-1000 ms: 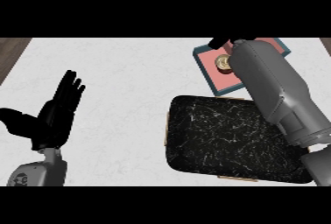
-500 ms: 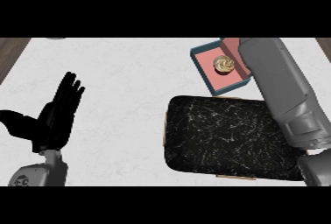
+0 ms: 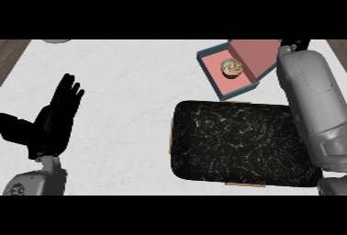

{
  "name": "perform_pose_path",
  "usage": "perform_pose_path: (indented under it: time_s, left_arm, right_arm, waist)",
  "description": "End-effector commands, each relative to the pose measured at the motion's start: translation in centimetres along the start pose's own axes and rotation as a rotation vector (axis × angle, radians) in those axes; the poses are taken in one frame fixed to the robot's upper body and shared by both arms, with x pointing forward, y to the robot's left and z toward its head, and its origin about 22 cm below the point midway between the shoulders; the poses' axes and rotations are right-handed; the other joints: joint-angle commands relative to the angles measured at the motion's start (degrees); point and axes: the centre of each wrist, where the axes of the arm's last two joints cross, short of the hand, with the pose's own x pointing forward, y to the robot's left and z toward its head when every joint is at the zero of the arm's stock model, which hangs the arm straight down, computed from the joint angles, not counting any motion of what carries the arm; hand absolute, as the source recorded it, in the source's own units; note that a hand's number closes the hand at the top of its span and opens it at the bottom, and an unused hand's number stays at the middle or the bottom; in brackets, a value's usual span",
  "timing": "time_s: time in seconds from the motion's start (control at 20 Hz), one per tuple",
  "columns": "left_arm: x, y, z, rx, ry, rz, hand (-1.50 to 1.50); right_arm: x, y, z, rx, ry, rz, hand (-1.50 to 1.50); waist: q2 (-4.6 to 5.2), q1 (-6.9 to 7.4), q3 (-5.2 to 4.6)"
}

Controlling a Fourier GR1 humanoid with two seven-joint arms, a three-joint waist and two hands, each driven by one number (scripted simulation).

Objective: Pick the cupcake from the tray and place it in the cardboard box

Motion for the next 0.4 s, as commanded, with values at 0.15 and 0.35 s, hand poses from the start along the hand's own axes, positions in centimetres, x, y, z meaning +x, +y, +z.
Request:
perform_pose_path:
  time_s: [0.15,0.35]
  left_arm:
    - [0.3,0.4,1.5,0.007,0.016,-0.004,0.00]
    - [-0.2,0.1,1.6,0.006,0.016,-0.008,0.00]
  right_arm:
    - [-2.4,-4.5,-0.2,-0.054,-0.009,-0.049,-1.50]
    - [-5.2,-7.0,1.7,-0.042,-0.017,-0.056,-1.50]
  waist:
    - [-0.13,0.07,-0.03]
    - [-0.19,-0.21,-0.04]
